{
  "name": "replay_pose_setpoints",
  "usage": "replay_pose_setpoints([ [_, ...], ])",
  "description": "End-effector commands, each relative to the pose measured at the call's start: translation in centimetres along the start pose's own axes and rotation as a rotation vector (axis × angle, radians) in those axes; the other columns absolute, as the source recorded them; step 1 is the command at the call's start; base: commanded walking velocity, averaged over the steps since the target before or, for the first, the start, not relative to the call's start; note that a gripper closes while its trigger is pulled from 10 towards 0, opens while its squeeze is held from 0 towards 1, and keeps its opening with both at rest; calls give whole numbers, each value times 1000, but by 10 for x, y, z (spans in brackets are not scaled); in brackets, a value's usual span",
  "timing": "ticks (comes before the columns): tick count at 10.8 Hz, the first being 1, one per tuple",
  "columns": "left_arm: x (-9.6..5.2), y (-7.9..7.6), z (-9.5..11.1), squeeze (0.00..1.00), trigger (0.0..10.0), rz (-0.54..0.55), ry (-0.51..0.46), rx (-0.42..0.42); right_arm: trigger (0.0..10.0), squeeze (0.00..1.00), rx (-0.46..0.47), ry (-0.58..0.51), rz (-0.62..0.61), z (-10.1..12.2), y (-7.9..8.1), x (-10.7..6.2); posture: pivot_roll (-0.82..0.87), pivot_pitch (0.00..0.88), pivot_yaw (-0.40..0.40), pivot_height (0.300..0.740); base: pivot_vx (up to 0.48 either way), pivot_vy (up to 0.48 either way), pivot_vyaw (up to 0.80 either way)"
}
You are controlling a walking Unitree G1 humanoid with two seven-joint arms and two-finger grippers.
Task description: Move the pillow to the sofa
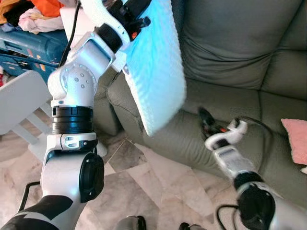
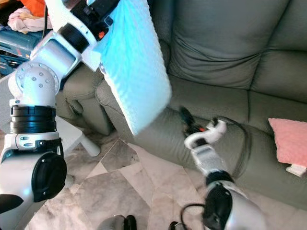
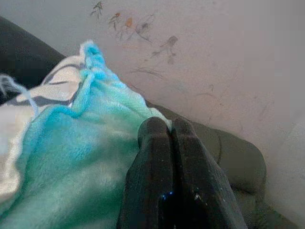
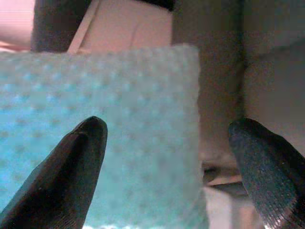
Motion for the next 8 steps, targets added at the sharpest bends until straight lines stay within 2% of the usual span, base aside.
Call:
replay_pose_setpoints([
  [1,2,-12,24,0,10000,-44,-57,38,10000,0,55,25,3,-11,-3,-1,94,151,102,740,0,0,0],
  [2,1,-13,26,0,10000,-45,-55,37,10000,0,82,54,13,-21,-3,0,113,157,103,740,0,0,0],
  [3,1,-14,29,0,10000,-45,-51,43,10000,0,58,111,-4,-36,-5,1,130,164,101,740,0,0,0],
  [4,0,-15,31,0,10000,-37,-48,53,10000,0,-21,184,-70,-55,-15,-4,132,169,98,740,0,0,0],
  [5,-1,-15,32,0,10000,-34,-48,53,10000,0,-31,189,-92,-58,-18,-6,132,173,95,740,0,0,0],
  [6,-1,-18,32,0,10000,-33,-48,45,10000,0,-72,179,-191,-58,-32,-14,135,177,92,740,0,0,0],
  [7,-1,-22,32,0,10000,-40,-50,38,10000,0,-91,174,-222,-57,-35,-16,140,179,93,740,0,0,0],
  [8,-1,-27,35,0,10000,-53,-45,44,10000,0,-98,109,-271,-46,-37,-15,149,181,91,740,0,0,0],
])
Point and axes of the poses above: a point about 5 cm out from each wrist's last joint towards the gripper, its own x axis pointing out of the wrist towards the gripper, its own z axis along the axis of the wrist's last joint, y = z × x, the point moved 1 cm from there along x, pointing out of the wrist towards the gripper, and after that the axes turned 6 degrees about x, right-handed, at the moved point
